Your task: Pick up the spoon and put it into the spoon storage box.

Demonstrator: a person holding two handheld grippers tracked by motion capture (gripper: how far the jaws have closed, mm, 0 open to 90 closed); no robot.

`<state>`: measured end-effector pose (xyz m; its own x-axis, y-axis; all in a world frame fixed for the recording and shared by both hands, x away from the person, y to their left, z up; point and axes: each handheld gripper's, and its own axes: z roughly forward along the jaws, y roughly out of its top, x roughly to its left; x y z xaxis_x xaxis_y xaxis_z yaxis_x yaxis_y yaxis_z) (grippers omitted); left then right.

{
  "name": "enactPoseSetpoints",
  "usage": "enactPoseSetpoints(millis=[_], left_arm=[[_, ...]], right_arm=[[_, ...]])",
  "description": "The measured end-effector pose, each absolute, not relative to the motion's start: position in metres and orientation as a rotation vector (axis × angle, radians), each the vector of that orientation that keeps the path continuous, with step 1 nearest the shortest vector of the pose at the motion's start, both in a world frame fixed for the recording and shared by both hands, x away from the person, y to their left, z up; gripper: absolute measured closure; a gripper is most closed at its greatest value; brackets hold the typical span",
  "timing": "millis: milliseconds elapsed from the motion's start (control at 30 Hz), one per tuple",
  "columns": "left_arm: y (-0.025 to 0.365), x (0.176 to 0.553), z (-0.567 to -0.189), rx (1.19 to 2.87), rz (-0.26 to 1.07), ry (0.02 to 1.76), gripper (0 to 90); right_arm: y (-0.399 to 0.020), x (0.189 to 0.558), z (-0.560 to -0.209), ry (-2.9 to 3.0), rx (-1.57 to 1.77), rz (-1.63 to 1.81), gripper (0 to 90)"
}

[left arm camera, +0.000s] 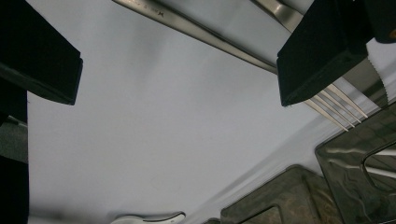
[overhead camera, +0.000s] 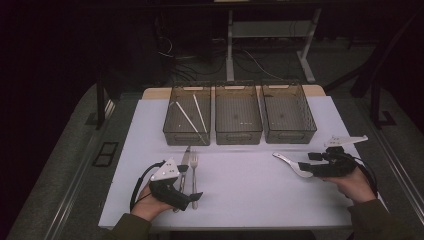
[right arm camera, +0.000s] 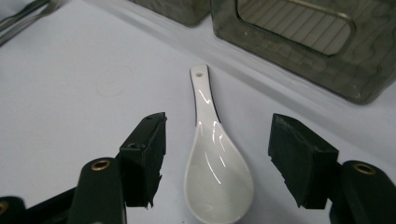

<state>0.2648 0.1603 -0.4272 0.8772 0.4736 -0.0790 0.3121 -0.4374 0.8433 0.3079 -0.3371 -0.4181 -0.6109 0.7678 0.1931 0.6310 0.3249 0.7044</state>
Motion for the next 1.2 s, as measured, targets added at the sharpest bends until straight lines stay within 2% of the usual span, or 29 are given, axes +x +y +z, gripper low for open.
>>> enactPoseSetpoints(millis=[200, 767, 1200], left_arm=[[0.16, 0.265, -0.427, 2.062, 0.21, 0.567, 0.0], [0.159, 0.265, -0.428, 2.068, 0.207, 0.568, 0.0], [0.159, 0.265, -0.428, 2.067, 0.208, 0.569, 0.0]], right_arm=[[-0.339, 0.311, -0.427, 2.429, 1.311, 1.107, 37.8], [-0.338, 0.313, -0.435, 2.487, 1.332, 1.036, 51.4], [-0.333, 0.312, -0.438, 2.538, 1.311, 0.996, 55.2]])
